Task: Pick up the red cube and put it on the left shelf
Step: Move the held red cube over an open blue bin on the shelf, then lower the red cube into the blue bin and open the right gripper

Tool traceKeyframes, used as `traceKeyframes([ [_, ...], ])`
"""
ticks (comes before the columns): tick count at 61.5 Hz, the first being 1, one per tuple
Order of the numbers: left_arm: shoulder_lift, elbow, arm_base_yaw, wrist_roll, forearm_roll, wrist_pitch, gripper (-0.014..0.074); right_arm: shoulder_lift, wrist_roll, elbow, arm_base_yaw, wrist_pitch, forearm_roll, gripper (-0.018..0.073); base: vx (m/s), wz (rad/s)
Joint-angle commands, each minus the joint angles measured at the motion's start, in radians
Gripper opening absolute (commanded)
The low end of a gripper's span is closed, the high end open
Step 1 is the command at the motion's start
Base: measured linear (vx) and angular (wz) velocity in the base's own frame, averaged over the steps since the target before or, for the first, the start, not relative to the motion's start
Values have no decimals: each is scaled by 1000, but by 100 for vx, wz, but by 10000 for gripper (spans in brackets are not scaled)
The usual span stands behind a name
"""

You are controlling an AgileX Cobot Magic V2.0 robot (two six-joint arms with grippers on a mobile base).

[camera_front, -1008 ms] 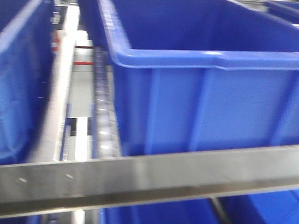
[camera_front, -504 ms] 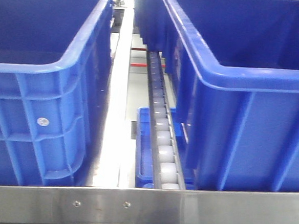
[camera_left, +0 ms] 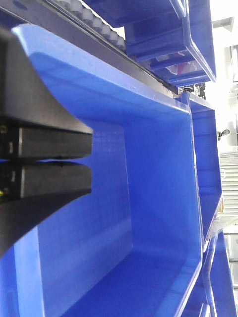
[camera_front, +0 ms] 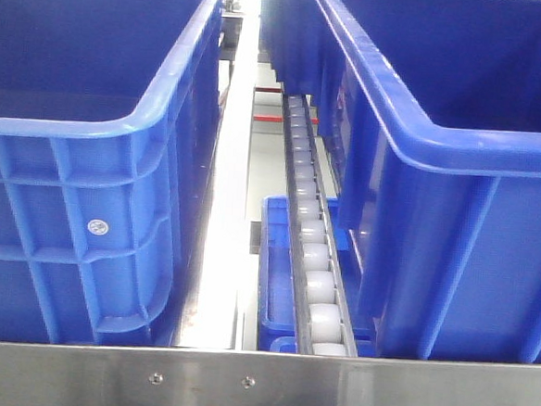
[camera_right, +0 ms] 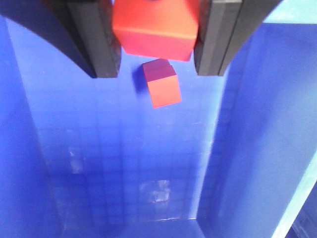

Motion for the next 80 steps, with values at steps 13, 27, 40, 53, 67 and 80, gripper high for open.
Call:
traceKeyframes([
  [13,7,22,-4,1,-6,-83,106,2,-4,-28,2,-89,-9,60,0,0],
  [27,7,22,-4,1,-6,-83,106,2,-4,-28,2,-138,-9,60,0,0],
  [40,7,22,-4,1,-6,-83,106,55,-4,-41,1,-242,-89,60,0,0],
  [53,7,22,-4,1,-6,-83,106,263,-4,-148,-15,-281,-162,60,0,0],
  [67,7,22,-4,1,-6,-83,106,501,-4,-286,-106,-292,-172,60,0,0],
  [80,7,22,-4,1,-6,-83,106,597,-4,-338,-124,-309,-172,320,0,0],
])
